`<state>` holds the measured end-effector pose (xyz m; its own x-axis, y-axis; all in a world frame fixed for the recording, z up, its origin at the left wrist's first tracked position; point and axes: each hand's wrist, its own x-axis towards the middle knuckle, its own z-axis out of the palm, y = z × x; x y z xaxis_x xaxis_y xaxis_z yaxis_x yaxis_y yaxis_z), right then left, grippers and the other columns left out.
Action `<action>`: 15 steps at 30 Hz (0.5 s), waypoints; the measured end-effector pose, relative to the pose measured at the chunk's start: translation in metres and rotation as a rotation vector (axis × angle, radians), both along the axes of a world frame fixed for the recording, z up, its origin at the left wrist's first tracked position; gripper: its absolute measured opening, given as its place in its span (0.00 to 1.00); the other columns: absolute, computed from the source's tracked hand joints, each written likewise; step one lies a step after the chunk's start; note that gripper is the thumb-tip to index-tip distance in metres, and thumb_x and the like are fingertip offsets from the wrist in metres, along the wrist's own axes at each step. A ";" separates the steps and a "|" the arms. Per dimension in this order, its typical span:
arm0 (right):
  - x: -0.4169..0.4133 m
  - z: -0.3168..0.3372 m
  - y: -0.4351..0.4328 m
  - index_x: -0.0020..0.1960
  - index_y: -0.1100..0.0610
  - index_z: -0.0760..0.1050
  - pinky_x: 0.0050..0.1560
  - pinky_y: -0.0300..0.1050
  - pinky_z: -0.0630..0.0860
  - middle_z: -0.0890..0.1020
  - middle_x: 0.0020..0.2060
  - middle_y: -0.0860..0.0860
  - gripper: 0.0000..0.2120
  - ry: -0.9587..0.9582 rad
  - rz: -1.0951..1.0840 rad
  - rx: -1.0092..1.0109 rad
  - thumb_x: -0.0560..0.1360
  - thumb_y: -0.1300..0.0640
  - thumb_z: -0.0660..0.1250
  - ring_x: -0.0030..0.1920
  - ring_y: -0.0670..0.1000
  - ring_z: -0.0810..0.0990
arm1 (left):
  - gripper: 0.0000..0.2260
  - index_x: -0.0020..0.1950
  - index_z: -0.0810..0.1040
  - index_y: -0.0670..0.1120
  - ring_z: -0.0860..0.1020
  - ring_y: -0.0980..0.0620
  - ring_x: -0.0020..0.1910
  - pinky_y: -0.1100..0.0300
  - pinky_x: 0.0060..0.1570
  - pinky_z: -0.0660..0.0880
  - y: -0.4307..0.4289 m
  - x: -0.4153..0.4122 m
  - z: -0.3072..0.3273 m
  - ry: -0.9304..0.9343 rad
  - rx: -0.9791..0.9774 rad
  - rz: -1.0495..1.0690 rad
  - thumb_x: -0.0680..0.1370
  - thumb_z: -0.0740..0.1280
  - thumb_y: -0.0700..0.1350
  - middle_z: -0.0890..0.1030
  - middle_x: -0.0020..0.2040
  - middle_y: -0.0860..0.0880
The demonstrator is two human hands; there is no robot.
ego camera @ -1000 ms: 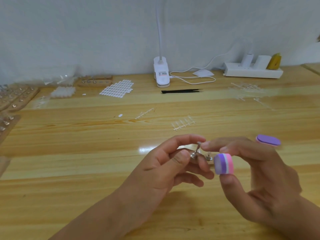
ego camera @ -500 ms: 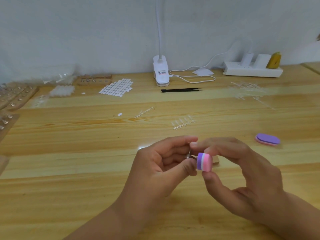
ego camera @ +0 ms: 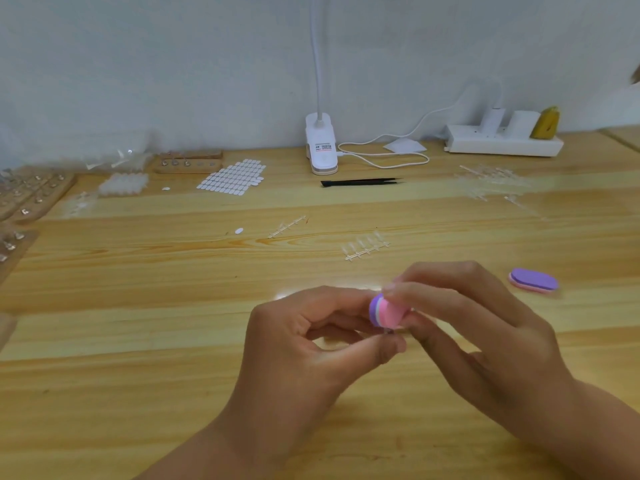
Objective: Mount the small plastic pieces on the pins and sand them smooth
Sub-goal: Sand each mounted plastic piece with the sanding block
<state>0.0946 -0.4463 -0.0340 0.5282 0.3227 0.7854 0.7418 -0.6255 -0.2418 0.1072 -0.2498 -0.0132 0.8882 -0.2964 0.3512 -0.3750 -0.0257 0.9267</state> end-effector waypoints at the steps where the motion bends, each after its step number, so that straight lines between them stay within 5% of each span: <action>1: 0.003 0.000 -0.004 0.60 0.58 0.80 0.55 0.41 0.75 0.80 0.54 0.52 0.11 0.001 -0.018 -0.013 0.79 0.65 0.67 0.54 0.50 0.80 | 0.14 0.47 0.86 0.52 0.85 0.55 0.38 0.66 0.39 0.79 0.000 0.000 0.000 0.002 0.000 0.022 0.64 0.81 0.42 0.86 0.40 0.54; 15: 0.005 0.006 -0.004 0.60 0.58 0.79 0.56 0.41 0.76 0.82 0.54 0.52 0.12 0.019 -0.020 0.053 0.78 0.65 0.68 0.55 0.49 0.81 | 0.13 0.44 0.87 0.52 0.84 0.59 0.37 0.68 0.40 0.79 0.001 0.001 0.002 -0.115 0.118 0.121 0.63 0.81 0.41 0.85 0.38 0.58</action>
<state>0.0997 -0.4505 -0.0284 0.5487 0.2698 0.7913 0.7244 -0.6260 -0.2889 0.1078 -0.2483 -0.0114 0.8758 -0.2353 0.4215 -0.4659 -0.1831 0.8657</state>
